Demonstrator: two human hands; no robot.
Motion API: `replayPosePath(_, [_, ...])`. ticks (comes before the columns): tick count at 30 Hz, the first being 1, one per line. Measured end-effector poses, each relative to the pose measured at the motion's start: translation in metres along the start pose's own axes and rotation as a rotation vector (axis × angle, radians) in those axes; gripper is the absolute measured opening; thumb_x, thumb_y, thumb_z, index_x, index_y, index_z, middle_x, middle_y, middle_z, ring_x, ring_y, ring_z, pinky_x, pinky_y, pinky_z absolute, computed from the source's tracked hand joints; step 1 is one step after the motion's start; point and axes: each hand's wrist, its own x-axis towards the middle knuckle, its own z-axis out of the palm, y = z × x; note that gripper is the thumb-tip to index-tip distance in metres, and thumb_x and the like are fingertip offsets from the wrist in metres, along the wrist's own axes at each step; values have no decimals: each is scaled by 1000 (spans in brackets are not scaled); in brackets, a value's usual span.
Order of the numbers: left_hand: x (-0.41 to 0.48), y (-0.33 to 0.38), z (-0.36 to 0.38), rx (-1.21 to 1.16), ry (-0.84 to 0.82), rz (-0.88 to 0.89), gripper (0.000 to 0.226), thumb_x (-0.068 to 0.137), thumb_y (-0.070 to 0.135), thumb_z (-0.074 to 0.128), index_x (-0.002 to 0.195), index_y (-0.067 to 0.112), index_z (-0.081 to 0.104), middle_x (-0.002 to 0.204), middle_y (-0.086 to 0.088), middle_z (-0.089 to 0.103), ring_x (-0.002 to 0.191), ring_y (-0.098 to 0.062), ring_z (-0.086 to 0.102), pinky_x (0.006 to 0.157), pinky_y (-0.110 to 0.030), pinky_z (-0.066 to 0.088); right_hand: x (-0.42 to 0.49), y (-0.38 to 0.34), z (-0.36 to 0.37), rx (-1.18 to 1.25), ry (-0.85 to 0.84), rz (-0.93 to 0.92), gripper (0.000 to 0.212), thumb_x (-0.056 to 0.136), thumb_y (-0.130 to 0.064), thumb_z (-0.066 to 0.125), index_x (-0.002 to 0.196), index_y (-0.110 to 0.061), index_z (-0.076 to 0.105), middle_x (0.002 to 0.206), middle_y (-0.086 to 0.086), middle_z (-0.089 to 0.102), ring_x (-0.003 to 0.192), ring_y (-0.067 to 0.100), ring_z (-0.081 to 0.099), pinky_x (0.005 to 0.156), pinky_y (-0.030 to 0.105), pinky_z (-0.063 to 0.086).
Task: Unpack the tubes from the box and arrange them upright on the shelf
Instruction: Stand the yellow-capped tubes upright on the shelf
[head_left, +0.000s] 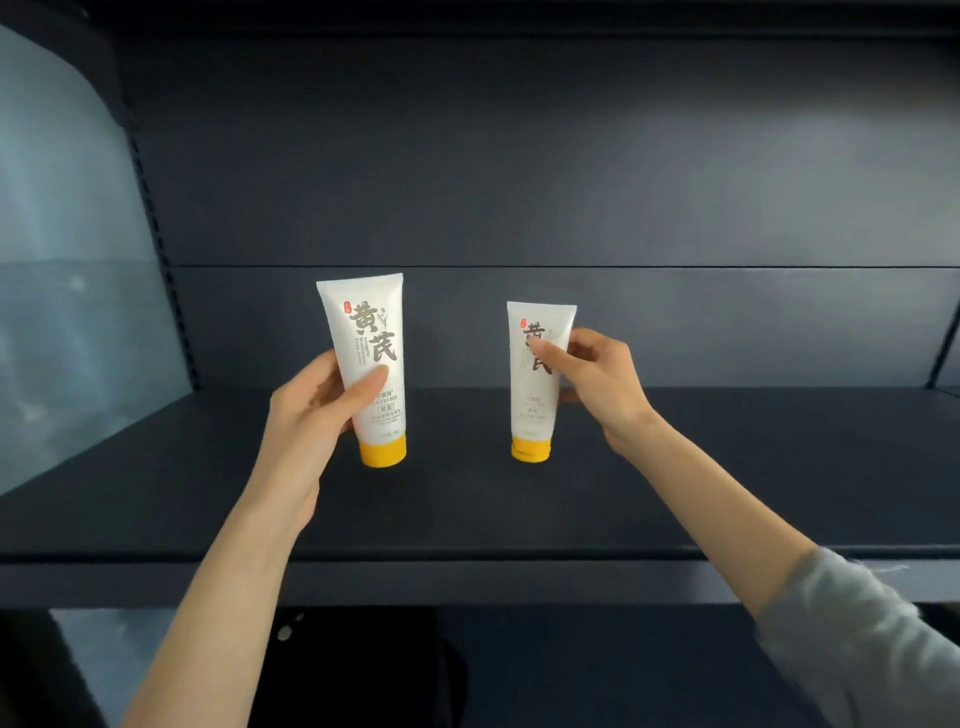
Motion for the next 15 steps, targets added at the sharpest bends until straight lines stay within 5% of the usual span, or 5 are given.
replayPosePath(5, [14,-3,-37,29,25,-8,31,84,23,66,114,28,65,107,14,70,99,-2,65,72,-19,53,47,23,64,-67,110,69,20,86,-29,68,89,-9,64,92,5,71,92,22,68,82,49,56])
replayPosePath(15, [32,-15,-68,67,39,-19,29,77,25,70,105,31,68,101,15,72,94,0,67,66,-11,51,114,53,126,-209,318,160,26,85,-34,67,78,-10,60,78,2,63,76,21,61,68,34,51])
